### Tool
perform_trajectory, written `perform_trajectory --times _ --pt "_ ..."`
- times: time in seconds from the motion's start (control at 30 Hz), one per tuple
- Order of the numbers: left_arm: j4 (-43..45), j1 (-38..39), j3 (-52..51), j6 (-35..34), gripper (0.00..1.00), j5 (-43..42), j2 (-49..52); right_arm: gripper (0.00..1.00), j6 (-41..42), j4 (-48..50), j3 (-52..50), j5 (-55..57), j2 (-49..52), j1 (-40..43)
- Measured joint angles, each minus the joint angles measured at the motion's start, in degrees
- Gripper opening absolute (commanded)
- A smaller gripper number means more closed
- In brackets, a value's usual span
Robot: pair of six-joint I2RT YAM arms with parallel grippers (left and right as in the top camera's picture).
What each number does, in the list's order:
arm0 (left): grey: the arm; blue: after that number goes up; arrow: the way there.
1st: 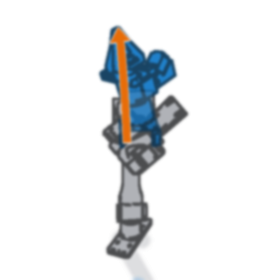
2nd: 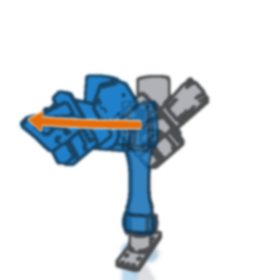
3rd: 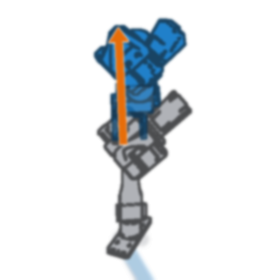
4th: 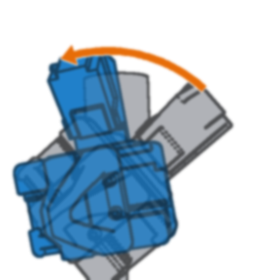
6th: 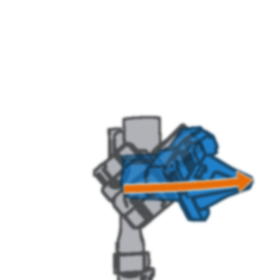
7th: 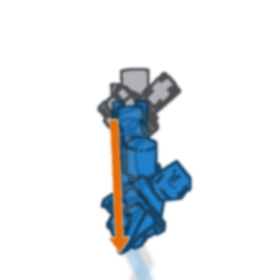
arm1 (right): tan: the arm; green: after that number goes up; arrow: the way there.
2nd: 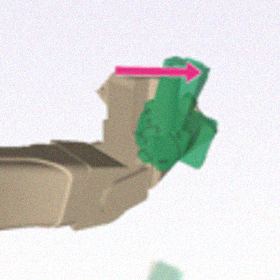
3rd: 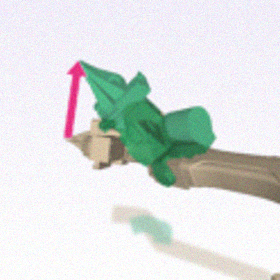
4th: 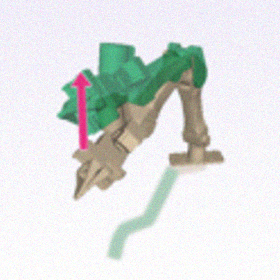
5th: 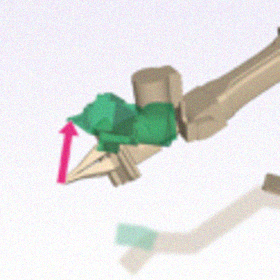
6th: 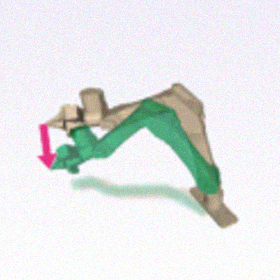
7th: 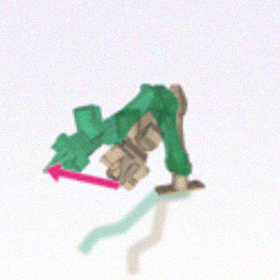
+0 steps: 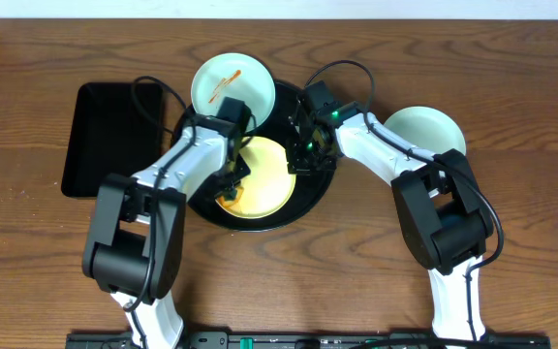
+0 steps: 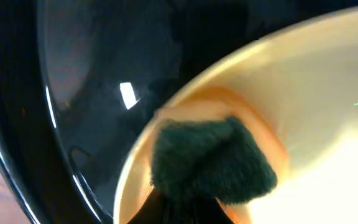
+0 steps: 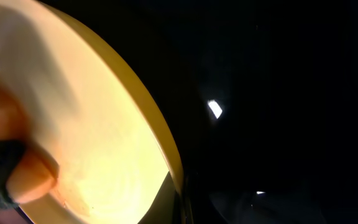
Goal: Clean dirty plates on tray and stack at the side
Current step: 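Keep scrubbing the yellow plate with the left-held sponge in circles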
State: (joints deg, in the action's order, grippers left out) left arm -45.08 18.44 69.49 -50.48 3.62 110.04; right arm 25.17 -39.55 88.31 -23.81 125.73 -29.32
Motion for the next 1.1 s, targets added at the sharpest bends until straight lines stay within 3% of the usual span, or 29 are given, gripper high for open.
perform_trajectory --times 0.13,0.3,0.6,0.83,1.1 --pt "3.7 3.8 -0.1 -2.4 0.07 2.9 0.0 0.01 -0.2 0.0 0.0 0.0 0.0 0.0" --pt "10.3 8.6 -0.3 0.9 0.07 7.7 0.1 0.01 -0.4 0.0 0.0 0.0 0.0 0.0" --pt "7.2 8.6 -0.3 4.0 0.07 13.4 0.1 0.01 -0.4 0.0 0.0 0.0 0.0 0.0" --pt "1.8 6.3 -0.4 2.3 0.07 3.7 0.1 0.01 -0.5 0.0 0.0 0.0 0.0 0.0" --pt "5.1 6.0 -0.4 2.3 0.08 -4.1 -0.1 0.01 -0.7 0.0 0.0 0.0 0.0 0.0"
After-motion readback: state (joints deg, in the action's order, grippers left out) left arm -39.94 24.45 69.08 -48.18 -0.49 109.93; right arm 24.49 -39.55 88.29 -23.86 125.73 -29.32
